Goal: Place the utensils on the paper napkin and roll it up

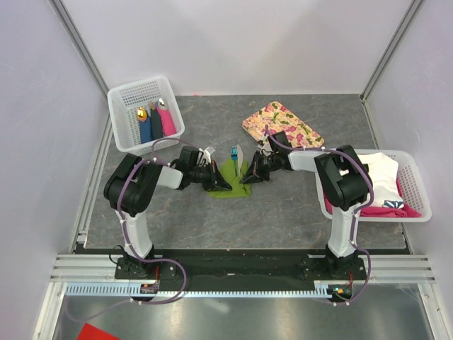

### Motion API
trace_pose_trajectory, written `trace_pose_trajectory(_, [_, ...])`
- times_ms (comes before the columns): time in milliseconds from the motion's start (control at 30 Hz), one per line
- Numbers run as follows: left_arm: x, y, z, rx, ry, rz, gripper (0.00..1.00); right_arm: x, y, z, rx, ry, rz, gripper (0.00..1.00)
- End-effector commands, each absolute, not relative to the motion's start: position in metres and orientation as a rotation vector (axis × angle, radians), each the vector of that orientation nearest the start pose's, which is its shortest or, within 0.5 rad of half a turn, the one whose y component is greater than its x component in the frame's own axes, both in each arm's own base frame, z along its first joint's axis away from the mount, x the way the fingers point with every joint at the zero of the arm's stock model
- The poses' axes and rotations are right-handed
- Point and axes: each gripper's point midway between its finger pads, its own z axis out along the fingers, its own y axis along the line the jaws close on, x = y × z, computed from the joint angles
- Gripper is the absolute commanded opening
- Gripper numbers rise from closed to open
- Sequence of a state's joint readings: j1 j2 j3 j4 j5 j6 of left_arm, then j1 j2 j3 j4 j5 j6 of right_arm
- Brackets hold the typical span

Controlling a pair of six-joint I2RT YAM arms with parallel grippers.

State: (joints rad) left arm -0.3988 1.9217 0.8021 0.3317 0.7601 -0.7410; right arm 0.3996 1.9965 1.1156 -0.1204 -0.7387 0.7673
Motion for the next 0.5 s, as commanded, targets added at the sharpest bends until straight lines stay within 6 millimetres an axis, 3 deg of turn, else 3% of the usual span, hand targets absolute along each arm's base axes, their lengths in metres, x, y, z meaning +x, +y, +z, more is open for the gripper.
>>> trace_pose_trajectory(0, [0.306,-0.278,0.016,0.030,2.524,-1.370,0.02,0.335,0.300,0.057,0.161,2.691,1.369,0.00])
trace_pose_trajectory(467, [0.305,-0.280,0.013,0.036,2.538,-1.364,0.02,0.340,0.321,0.059,0.224,2.657,1.450,0.00])
